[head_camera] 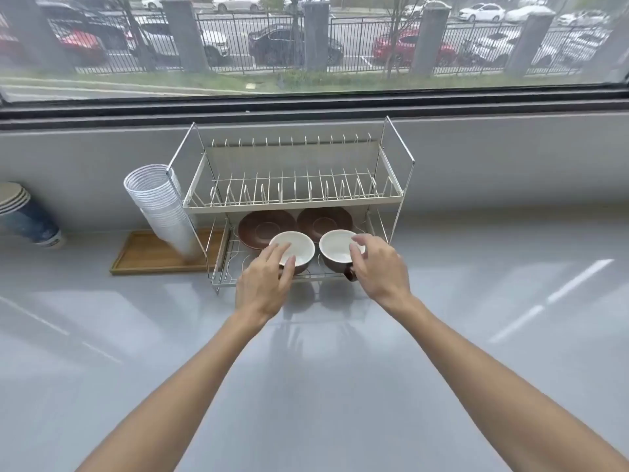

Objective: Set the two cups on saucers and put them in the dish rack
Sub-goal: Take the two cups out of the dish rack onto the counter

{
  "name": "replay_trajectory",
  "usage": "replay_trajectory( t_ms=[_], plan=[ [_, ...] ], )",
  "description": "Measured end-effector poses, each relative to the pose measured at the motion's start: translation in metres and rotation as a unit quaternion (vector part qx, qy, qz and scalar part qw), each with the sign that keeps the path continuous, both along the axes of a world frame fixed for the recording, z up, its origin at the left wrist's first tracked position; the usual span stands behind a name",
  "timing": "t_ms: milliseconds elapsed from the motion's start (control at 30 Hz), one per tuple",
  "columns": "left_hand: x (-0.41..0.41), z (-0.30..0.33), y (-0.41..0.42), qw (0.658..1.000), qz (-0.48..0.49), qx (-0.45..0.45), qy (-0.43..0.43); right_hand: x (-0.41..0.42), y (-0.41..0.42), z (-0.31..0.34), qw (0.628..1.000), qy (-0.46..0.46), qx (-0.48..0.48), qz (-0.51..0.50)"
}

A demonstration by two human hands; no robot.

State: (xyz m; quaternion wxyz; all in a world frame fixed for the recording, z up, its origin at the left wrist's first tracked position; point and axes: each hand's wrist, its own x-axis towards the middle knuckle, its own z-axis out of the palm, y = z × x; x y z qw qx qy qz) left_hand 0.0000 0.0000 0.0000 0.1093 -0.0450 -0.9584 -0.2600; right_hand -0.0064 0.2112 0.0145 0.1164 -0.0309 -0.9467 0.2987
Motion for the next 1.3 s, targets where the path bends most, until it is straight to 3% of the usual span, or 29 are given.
replay_trajectory(
  t_ms=[167,300,433,567,867,1300],
  plan=[
    [-0.017,-0.007,-0.008,0.997,0.04,0.043,-0.041,-0.018,0.01,-0.01,0.992,-0.126,0.015,-0.024],
    [-0.034,-0.013,-0.013,0.981,0.087,0.103,-0.136,-0.036,0.014,-0.018,0.984,-0.168,-0.007,-0.061],
    [-0.049,-0.02,-0.013,0.901,0.148,0.315,-0.259,-0.053,0.016,-0.029,0.973,-0.212,-0.03,-0.089],
    [-0.063,-0.026,-0.013,0.85,0.173,0.392,-0.308,-0.066,0.013,-0.04,0.952,-0.245,-0.15,-0.108],
    [-0.081,-0.034,-0.017,0.798,0.171,0.44,-0.375,-0.079,0.011,-0.054,0.879,-0.317,-0.336,-0.118],
    [-0.074,-0.035,-0.005,0.813,0.238,0.411,-0.338,-0.064,0.007,-0.054,0.868,-0.256,-0.399,-0.147]
  ],
)
